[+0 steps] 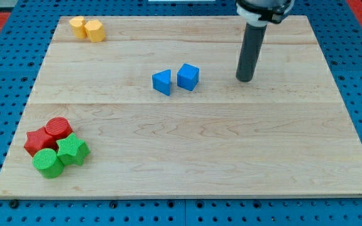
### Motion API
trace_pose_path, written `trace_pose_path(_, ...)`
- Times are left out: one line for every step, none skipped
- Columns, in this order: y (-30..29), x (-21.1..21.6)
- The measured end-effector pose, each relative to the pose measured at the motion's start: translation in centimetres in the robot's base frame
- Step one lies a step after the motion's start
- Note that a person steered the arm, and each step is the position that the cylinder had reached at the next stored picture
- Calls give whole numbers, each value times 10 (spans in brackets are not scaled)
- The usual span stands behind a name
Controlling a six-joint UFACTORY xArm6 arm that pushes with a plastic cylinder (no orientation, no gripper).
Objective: Slide the blue triangle closer to the yellow hexagon
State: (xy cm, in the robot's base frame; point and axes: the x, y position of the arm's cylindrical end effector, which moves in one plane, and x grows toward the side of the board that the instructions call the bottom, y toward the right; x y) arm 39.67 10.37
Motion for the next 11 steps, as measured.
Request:
trace_pose_path(-39,-7)
trace_pose_path(-84,-31)
trace_pose_path(-143,-48)
trace_pose_path(-82,-23)
trace_pose_path(-124,27)
trace_pose_path(-180,25)
trace_pose_path(-206,-14)
trace_pose_path(-212,-33)
trace_pose_path(-249,-66)
trace_pose_path(-288,-90)
trace_pose_path(-282,-100)
